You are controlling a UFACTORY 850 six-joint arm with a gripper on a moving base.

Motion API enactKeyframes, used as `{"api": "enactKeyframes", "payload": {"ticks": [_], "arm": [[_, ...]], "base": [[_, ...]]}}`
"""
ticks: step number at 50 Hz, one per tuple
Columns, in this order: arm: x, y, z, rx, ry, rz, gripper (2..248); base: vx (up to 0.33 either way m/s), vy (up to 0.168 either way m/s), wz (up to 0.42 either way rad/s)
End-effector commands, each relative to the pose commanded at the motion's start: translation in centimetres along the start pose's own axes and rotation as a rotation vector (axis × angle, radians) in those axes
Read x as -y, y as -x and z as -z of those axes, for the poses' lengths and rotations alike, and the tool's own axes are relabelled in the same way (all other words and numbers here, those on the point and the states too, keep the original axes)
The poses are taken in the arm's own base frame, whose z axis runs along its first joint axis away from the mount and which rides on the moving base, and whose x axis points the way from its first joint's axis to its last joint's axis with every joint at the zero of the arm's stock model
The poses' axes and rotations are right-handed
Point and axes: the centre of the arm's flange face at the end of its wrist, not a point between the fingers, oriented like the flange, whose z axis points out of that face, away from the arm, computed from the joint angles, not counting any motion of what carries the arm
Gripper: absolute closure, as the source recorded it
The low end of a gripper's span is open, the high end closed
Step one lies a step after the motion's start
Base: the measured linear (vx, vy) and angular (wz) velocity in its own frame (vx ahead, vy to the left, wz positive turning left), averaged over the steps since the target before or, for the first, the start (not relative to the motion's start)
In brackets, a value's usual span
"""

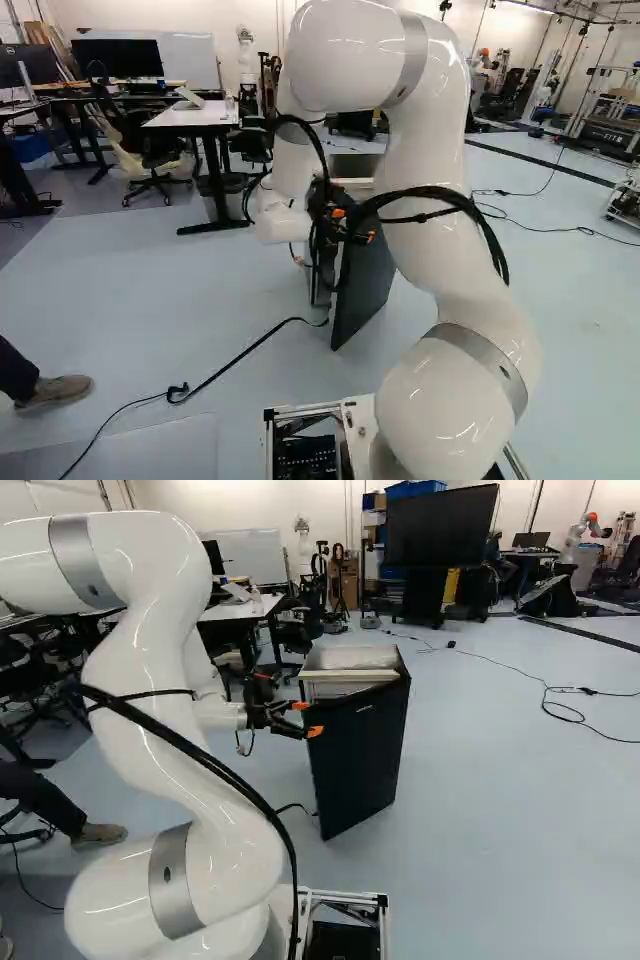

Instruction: Open the fridge door

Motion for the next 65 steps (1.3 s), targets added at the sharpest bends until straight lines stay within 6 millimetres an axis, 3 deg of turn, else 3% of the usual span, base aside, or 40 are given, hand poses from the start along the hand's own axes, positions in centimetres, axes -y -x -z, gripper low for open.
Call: {"api": "enactKeyframes", "payload": {"ticks": [41,65], "arm": [[-11.4,0.0,2.6,-0.155,0.212,0.102,3],[-12.1,-0.1,2.4,-0.163,0.234,0.106,3]], "base": [[0.000,0.000,0.000],[0.000,0.000,0.000]]}}
